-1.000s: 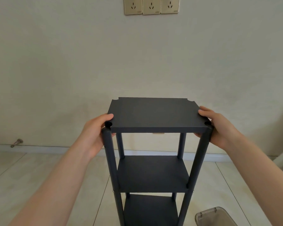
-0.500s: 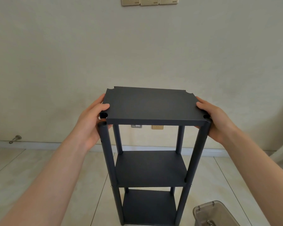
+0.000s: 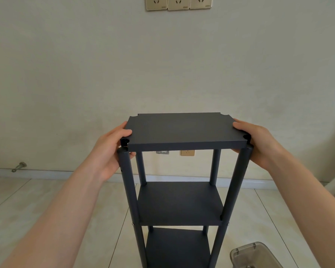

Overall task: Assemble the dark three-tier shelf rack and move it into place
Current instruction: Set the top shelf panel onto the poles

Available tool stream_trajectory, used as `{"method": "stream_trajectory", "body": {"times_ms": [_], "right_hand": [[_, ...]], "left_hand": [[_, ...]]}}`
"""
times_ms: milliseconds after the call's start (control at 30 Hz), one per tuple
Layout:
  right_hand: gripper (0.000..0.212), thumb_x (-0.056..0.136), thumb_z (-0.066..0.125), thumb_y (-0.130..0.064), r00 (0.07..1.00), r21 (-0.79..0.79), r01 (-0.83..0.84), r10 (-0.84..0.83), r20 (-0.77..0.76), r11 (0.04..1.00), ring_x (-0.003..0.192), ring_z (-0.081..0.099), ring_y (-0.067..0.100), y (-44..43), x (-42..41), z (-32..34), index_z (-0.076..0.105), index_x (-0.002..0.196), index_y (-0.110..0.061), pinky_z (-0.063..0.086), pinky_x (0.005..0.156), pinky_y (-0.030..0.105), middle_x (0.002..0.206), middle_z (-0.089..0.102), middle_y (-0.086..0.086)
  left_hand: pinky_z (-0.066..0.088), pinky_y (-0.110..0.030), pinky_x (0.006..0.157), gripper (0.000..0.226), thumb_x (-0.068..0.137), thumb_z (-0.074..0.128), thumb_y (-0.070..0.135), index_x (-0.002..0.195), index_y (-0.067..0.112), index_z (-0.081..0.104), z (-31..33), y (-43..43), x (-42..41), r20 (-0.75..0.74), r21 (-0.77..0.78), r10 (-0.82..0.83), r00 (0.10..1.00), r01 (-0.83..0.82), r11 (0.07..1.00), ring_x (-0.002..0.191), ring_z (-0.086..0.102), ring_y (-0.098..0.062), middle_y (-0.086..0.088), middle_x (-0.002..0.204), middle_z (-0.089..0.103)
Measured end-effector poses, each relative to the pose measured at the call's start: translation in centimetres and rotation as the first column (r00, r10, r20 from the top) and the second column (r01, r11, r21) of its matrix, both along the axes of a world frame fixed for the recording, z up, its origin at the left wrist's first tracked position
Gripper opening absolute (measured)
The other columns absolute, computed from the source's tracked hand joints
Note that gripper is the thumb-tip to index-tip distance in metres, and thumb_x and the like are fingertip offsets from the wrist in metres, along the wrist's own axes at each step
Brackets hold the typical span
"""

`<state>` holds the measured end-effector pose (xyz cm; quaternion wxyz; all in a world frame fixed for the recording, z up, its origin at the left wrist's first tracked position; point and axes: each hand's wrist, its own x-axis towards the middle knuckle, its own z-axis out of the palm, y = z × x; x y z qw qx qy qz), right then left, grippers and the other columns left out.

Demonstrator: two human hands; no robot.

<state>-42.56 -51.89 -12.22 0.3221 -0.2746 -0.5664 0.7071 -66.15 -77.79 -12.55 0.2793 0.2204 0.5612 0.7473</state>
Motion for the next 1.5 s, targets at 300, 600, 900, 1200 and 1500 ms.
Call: {"method": "stream_trajectory", "body": {"times_ms": [300, 600, 900, 1200, 1500], "right_hand": [[0.028, 0.088, 0.071, -0.026, 1.000, 0.020, 0.001, 0.000, -0.019, 1.000, 0.070, 0.070, 0.017, -0.2, -0.2, 0.2, 0.070, 0.105, -0.004, 0.059, 0.066, 0.029, 0.077, 0.072, 0.002], [0.023, 0.091, 0.066, -0.022, 1.000, -0.068, 0.011, -0.013, -0.027, 0.998, 0.070, 0.070, 0.017, 0.0, -0.1, -0.3, 0.068, 0.105, -0.004, 0.060, 0.064, 0.030, 0.079, 0.072, 0.004], [0.017, 0.090, 0.066, -0.020, 0.999, -0.075, 0.023, -0.020, 0.042, 0.997, 0.060, 0.069, 0.016, 0.1, 0.0, -0.6, 0.067, 0.100, -0.006, 0.059, 0.058, 0.030, 0.067, 0.072, 0.002], [0.015, 0.086, 0.071, -0.021, 0.993, -0.040, 0.112, -0.111, 0.029, 0.993, 0.055, 0.066, 0.014, 0.1, -0.6, -0.6, 0.067, 0.093, -0.009, 0.056, 0.053, 0.027, 0.062, 0.067, -0.001], [0.016, 0.086, 0.070, -0.022, 0.995, -0.136, 0.062, -0.050, 0.092, 0.989, 0.053, 0.067, 0.016, -0.3, -0.1, -0.7, 0.063, 0.096, -0.011, 0.056, 0.051, 0.028, 0.064, 0.070, 0.000]], "left_hand": [[0.045, -0.025, 0.052, 0.023, 0.095, 0.059, 0.018, 0.113, 0.013, 0.072, 0.4, 0.0, -0.1, 0.124, 0.099, 0.063, 0.990, -0.075, 0.992, 0.065, 0.051, -0.016, -0.004, 0.098, 0.060], [0.048, -0.023, 0.051, 0.027, 0.096, 0.062, 0.018, 0.121, 0.015, 0.072, 0.4, 0.4, 0.3, 0.117, 0.067, 0.057, 0.992, -0.065, 0.996, 0.057, 0.056, -0.013, 0.003, 0.082, 0.067], [0.046, -0.024, 0.046, 0.031, 0.093, 0.062, 0.013, 0.122, 0.018, 0.071, 0.4, 0.7, 0.3, 0.031, -0.008, 0.128, 0.991, -0.128, 0.992, 0.049, 0.052, -0.015, 0.000, 0.075, 0.065], [0.050, -0.021, 0.047, 0.016, 0.091, 0.071, 0.034, 0.096, 0.019, 0.073, -0.7, 0.1, 0.5, 0.126, -0.026, 0.136, 0.983, -0.133, 0.991, 0.048, 0.060, -0.013, 0.004, 0.066, 0.070], [0.052, -0.021, 0.046, 0.016, 0.096, 0.063, 0.018, 0.107, 0.023, 0.073, -1.5, -0.2, 0.8, 0.095, -0.014, 0.145, 0.985, -0.144, 0.989, 0.058, 0.070, -0.010, 0.005, 0.079, 0.077]]}}
